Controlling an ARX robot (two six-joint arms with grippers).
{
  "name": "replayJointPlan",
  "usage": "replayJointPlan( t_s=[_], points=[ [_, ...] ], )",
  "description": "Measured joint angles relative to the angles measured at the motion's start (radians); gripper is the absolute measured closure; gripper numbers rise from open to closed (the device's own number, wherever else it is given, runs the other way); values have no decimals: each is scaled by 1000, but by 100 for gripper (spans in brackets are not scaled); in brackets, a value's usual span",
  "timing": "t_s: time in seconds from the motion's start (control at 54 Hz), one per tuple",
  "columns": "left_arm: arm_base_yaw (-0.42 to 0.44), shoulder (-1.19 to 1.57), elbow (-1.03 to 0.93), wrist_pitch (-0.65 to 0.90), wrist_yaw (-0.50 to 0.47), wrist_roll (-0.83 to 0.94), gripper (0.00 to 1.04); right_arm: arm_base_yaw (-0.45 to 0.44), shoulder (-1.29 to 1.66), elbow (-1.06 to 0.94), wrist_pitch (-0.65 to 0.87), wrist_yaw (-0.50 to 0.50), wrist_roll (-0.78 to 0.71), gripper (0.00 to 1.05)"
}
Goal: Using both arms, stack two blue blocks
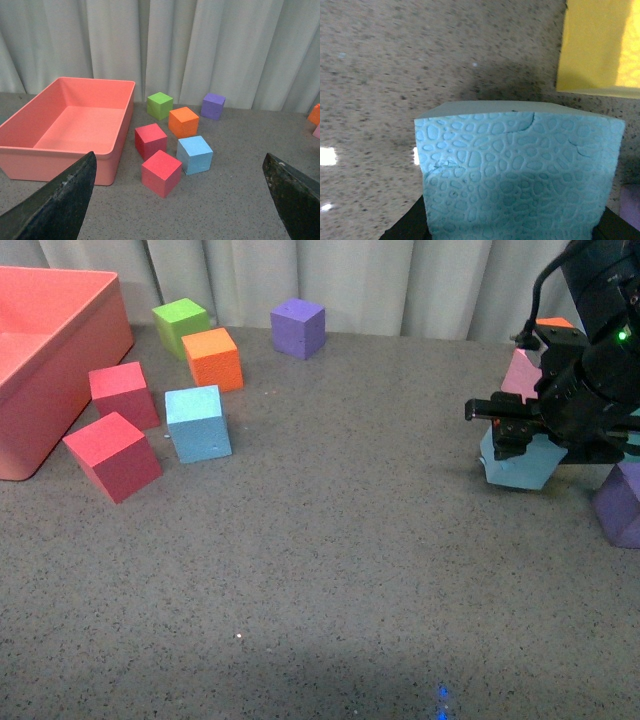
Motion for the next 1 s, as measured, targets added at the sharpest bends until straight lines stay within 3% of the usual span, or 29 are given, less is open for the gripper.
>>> replayJointPlan(
  t_s=[0.556,1.0],
  points=[
    [0,0,0,0,0,0,7,223,167,304,-136,0,125,60],
    [0,0,0,0,0,0,7,289,234,389,-160,-2,179,61]
  ],
)
